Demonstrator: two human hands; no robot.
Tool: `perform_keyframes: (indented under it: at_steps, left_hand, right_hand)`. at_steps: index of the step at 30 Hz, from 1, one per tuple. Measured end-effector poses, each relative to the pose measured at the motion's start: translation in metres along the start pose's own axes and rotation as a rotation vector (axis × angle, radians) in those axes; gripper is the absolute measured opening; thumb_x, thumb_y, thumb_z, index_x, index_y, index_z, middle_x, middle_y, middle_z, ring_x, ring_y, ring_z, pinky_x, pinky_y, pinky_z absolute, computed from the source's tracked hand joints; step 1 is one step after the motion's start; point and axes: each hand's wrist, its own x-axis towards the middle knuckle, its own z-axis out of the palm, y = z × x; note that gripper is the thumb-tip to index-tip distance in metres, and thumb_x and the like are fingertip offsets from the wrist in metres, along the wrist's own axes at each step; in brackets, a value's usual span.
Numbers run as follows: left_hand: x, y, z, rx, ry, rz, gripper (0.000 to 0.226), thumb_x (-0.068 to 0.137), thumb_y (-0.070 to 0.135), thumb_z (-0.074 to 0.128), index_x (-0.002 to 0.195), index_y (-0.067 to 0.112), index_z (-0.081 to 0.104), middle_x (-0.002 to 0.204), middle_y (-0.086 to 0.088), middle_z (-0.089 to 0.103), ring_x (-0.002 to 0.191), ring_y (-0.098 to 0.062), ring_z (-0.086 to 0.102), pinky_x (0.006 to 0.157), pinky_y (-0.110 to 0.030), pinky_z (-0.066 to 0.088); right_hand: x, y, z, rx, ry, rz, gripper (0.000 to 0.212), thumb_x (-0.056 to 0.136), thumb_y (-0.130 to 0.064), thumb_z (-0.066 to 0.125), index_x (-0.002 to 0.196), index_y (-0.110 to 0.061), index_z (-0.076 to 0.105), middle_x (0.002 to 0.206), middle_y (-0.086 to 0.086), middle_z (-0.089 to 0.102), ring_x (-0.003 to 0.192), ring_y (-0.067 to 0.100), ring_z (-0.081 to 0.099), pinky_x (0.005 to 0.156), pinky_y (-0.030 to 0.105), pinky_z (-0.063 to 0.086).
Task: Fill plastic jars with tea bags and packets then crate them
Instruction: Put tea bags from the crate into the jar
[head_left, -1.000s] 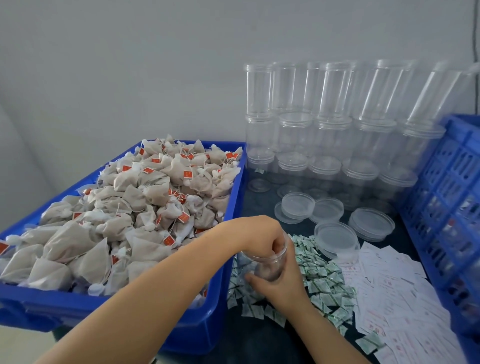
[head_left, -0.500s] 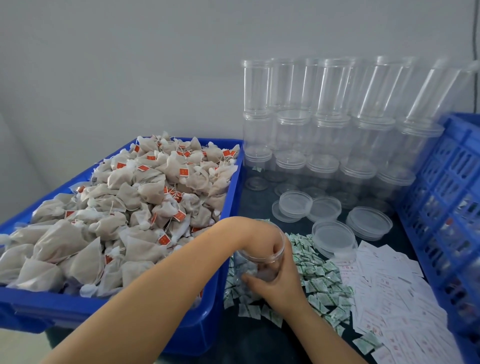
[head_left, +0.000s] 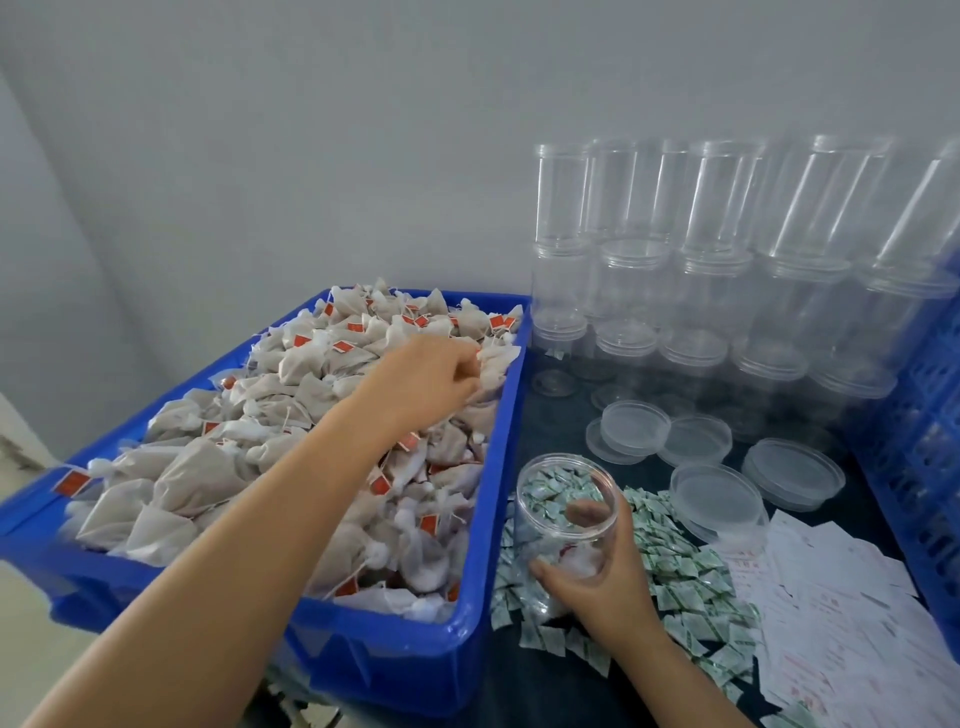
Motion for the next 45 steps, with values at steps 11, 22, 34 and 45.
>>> perform_keyframes:
  at_steps: [11,22,34,45]
  left_hand:
    - [-0.016,-0.068,0.038,0.504,0.147,-0.379,0.035,0.088,0.011,0.056,0.122,0.017,0.056,0.122,-0.006,0.057,0.118,-0.028,0.05,0.097,-0.038,0.041]
    - [-0.017,-0.079,0.037,0.434,0.256,-0.399,0.018,0.086,0.007,0.057,0.093,0.02,0.068,0.092,0.0,0.063,0.087,-0.022,0.059,0.082,-0.032,0.042]
    - [-0.022,-0.074,0.032,0.229,0.379,-0.322,0.029,0.085,0.041,0.066,0.068,0.026,0.048,0.073,0.006,0.047,0.073,-0.016,0.045,0.073,-0.033,0.04]
    - [-0.02,-0.054,0.018,-0.146,0.507,-0.22,0.039,0.084,0.044,0.064,0.06,0.018,0.049,0.06,0.005,0.049,0.056,-0.012,0.046,0.052,-0.026,0.035]
  right_hand:
    - [0.001,-0.001,0.002,-0.009,-0.001,-0.005,0.103,0.064,0.005,0.089,0.131,-0.052,0.037,0.123,0.008,0.049,0.098,-0.015,0.057,0.071,0.005,0.05]
    - [0.0,-0.002,0.0,-0.023,-0.002,0.005,0.104,0.064,0.005,0.089,0.134,-0.05,0.035,0.122,0.004,0.05,0.099,-0.015,0.056,0.074,0.004,0.049]
    - [0.0,-0.003,0.0,-0.046,0.008,-0.007,0.103,0.057,-0.02,0.094,0.132,-0.058,0.035,0.122,0.002,0.052,0.101,-0.014,0.055,0.075,0.002,0.047]
    - [0.0,-0.002,-0.001,-0.014,-0.012,0.001,0.103,0.061,-0.004,0.092,0.133,-0.052,0.036,0.121,0.004,0.049,0.102,-0.013,0.058,0.074,0.005,0.05]
